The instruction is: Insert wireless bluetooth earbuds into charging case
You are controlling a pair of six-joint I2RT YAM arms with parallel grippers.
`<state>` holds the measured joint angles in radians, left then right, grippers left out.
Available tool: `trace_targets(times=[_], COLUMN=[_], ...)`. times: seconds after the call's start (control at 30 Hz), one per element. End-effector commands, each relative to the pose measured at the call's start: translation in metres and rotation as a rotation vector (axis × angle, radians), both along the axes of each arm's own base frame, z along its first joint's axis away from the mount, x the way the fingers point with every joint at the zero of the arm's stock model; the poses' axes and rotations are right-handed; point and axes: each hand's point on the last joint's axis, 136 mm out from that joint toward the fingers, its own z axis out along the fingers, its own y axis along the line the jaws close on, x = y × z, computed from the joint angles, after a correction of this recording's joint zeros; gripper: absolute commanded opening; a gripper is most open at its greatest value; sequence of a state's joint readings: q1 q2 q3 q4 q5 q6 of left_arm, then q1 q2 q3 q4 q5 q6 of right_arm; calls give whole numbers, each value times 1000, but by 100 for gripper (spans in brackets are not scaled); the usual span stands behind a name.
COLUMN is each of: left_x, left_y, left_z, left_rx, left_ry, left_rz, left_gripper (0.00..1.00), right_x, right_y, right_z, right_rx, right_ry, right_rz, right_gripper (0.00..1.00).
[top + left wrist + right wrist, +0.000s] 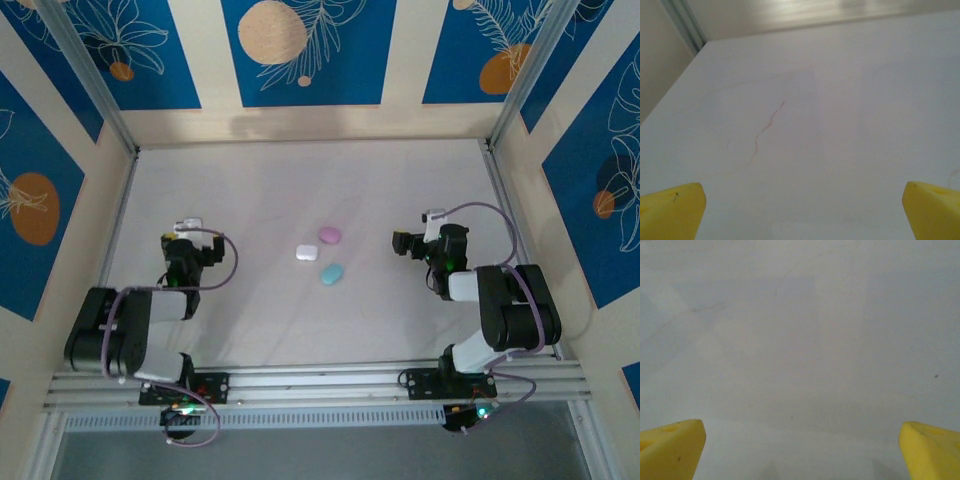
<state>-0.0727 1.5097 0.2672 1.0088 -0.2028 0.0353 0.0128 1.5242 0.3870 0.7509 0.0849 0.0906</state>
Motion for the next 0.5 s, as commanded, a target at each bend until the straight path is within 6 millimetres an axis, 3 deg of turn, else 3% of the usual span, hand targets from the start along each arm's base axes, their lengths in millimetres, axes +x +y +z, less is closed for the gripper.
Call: trace_targets(times=[0.0, 0.07, 0.13, 0.27, 0.47], left_x=[1, 11, 22, 20, 21], left_y=[-10, 8, -2, -2, -7], left_z=[14, 8, 2, 5, 7], left_rx=[-63, -62, -20, -13, -10], left_ry=[-111, -53, 26, 1, -9], left_rz=[-72, 44, 19, 24, -2], left_gripper=[100, 100, 100, 100, 100], right_x=[15, 15, 15, 14, 14], right_y=[-9, -9, -14, -28, -28], right_z=[24, 24, 24, 25, 25], right_rx=[-5, -8, -13, -48, -48], right_ry=[-93, -92, -94, -114, -112], right_rz=[-50, -57, -90, -206, -206], right_gripper=[99, 99, 99, 99, 99])
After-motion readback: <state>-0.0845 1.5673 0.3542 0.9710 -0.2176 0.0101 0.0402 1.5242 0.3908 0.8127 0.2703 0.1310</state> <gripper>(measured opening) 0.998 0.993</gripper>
